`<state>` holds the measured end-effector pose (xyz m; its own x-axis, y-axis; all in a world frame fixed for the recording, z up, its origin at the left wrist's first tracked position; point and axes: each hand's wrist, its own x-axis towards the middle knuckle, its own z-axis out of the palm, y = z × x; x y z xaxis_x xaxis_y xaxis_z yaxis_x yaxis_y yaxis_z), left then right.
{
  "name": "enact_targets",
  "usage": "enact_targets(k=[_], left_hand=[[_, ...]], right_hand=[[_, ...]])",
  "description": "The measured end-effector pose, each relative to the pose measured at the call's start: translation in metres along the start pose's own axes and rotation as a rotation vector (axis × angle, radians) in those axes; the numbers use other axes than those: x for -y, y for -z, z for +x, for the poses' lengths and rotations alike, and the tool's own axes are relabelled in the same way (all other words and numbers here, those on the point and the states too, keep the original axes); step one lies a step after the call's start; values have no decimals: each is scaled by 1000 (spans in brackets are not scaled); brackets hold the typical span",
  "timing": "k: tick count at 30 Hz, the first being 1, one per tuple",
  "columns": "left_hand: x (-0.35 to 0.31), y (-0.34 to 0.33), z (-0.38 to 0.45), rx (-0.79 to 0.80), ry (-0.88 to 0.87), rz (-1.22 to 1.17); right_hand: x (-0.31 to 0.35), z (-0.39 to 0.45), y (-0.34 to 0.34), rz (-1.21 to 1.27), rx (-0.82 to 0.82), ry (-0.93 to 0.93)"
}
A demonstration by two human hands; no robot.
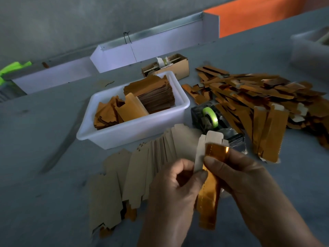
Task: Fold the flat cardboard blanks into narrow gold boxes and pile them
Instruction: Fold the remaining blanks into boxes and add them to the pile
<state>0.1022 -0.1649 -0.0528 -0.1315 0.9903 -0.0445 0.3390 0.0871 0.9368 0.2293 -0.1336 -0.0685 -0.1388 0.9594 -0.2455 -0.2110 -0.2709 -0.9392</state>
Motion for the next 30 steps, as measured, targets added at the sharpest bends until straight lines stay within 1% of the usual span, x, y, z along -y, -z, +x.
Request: enact_targets(k=[2, 6, 9, 11, 12, 14, 15, 19, 20, 21, 22, 23, 24, 25, 26, 27, 28, 29, 30], left_hand=[[0, -3, 0, -66, -14, -4], [4, -8, 0, -168, -8, 75], [2, -14, -1, -293, -94, 157], [-1, -19, -3, -351, -202, 366], [-2, -21, -2, -332, -268, 507], [-4, -25, -4, -238, -306, 715], [0, -29, -4, -265, -329, 820], [10, -38, -1, -395, -364, 1035], [10, -40, 1, -409, -372, 1057], [15, -43, 4, -395, -392, 1037], [13, -44, 4, -380, -337, 968], [12, -44, 6, -361, -330, 871], [5, -43, 6, -343, -335, 749], [8, -46, 4, -311, -389, 683], [5, -47, 5, -369, -417, 653], [6, -45, 5, -404, -385, 639], [4, -45, 2, -346, -318, 592], [14, -45, -2, -304, -351, 543], [14, -42, -2, -344, -352, 532]], right_hand=[[0, 0, 0, 2, -13, 2], [-1, -1, 1, 19, -21, -11], [-1, 1, 2, 38, -37, -11], [-1, 2, 1, 50, -46, -6], [0, 3, 0, 52, -51, 0], [0, 4, -1, 46, -61, 19], [1, 4, -1, 36, -67, 29], [2, 3, -1, 29, -76, 54], [2, 2, -1, 38, -70, 51], [3, 1, -2, 51, -65, 41], [3, 0, -3, 55, -62, 39], [3, -1, -4, 41, -67, 45], [2, 0, -3, 12, -87, 55], [2, 1, -3, -8, -112, 60], [1, 3, -2, -10, -126, 62], [1, 4, -1, 3, -126, 59], [2, 5, -1, 26, -119, 53], [3, 6, -1, 55, -106, 43], [2, 6, 0, 86, -96, 32]])
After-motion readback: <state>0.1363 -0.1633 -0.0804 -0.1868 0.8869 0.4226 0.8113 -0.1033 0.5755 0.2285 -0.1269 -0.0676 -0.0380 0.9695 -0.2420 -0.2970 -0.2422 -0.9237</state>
